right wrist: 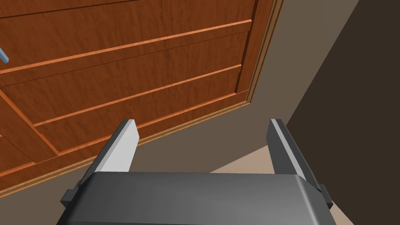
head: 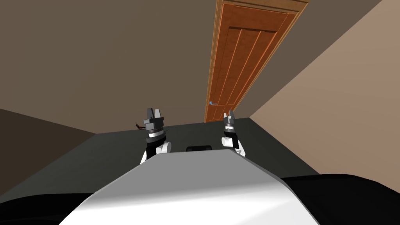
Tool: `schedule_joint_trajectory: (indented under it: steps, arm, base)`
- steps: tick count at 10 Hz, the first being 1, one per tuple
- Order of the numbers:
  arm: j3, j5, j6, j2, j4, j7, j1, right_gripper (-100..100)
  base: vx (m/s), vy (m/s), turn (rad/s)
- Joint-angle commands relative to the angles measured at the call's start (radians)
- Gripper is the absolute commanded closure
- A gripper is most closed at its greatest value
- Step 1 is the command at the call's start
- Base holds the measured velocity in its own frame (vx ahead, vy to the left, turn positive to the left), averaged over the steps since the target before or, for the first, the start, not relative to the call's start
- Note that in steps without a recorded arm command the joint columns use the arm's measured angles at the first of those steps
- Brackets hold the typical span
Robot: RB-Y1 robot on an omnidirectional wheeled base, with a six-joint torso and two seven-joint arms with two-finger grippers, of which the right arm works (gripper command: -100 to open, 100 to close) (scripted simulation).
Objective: Pull the door open
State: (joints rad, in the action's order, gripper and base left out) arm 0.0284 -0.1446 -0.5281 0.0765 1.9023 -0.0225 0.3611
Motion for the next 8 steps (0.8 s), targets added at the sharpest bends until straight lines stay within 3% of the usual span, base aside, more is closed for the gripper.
schedule_joint_trajectory:
  steps: [1, 3, 7, 8]
  arm:
    - [-0.002, -0.001, -0.011, 0.003, -0.045, 0.000, -0.016, -100]
    - [-0.003, -0.002, -0.018, 0.007, -0.079, 0.002, -0.029, -100]
    - [-0.004, -0.009, -0.051, 0.024, -0.215, 0.011, -0.084, -100]
    - [-0.004, -0.009, -0.051, 0.024, -0.223, 0.011, -0.084, -100]
  base:
    - [0.048, -0.023, 0.037]
    - [0.071, -0.024, 0.042]
    - [0.074, -0.040, 0.056]
    - [0.070, -0.034, 0.024]
